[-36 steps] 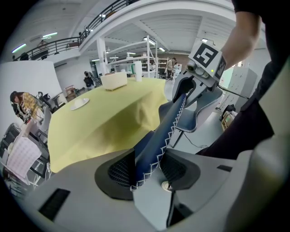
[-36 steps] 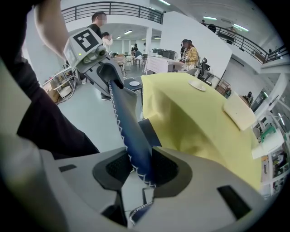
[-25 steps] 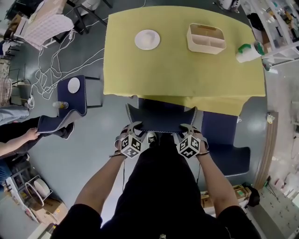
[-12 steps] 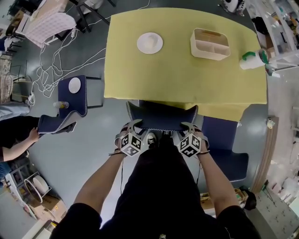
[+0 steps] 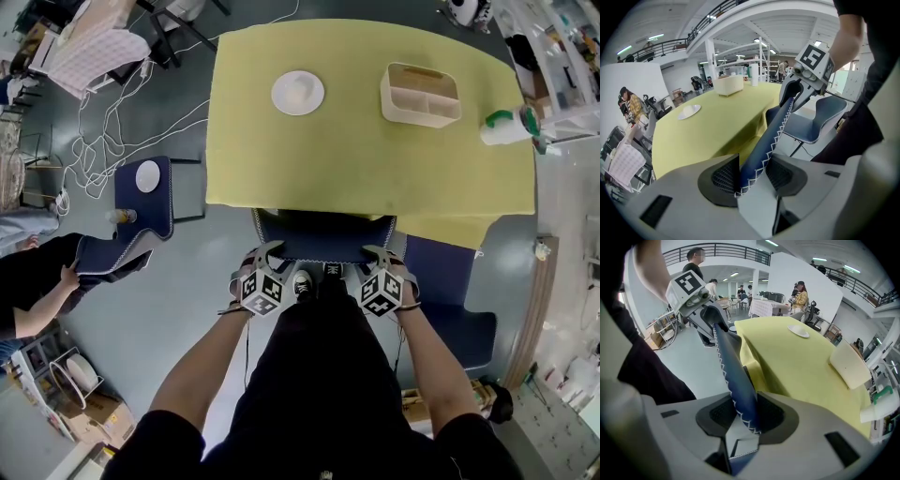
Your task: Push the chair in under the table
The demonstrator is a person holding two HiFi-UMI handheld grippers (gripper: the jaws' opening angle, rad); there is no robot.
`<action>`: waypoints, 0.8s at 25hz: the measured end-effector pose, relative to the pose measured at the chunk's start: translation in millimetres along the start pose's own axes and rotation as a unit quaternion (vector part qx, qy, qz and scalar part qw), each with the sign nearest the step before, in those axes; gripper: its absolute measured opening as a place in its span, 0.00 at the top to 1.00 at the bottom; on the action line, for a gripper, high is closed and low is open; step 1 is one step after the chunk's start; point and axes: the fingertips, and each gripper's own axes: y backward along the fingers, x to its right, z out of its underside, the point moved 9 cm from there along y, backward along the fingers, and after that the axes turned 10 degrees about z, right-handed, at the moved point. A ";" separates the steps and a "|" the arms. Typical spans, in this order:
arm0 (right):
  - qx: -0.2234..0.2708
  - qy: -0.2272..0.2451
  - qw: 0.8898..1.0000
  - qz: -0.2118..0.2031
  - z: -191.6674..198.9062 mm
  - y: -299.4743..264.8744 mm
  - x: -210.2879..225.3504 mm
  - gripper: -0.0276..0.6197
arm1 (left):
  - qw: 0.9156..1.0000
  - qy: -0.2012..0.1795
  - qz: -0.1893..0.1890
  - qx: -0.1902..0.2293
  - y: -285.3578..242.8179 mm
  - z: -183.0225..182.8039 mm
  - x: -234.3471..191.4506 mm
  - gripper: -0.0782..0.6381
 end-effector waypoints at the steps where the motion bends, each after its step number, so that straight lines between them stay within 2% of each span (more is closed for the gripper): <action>1: 0.001 0.000 1.000 0.001 -1.0 -0.9 2.0 0.76 | 1.000 0.000 -0.001 0.000 -0.5 -1.2 -2.2 0.64; 11: 0.003 -0.001 1.000 0.013 -15.6 -13.6 30.0 0.76 | 1.000 0.005 -0.013 0.004 -5.9 -15.2 -30.8 0.64; 20: 0.007 0.002 1.000 0.003 -16.3 -19.2 37.2 0.75 | 1.000 0.004 -0.010 0.003 -10.9 -17.8 -38.6 0.63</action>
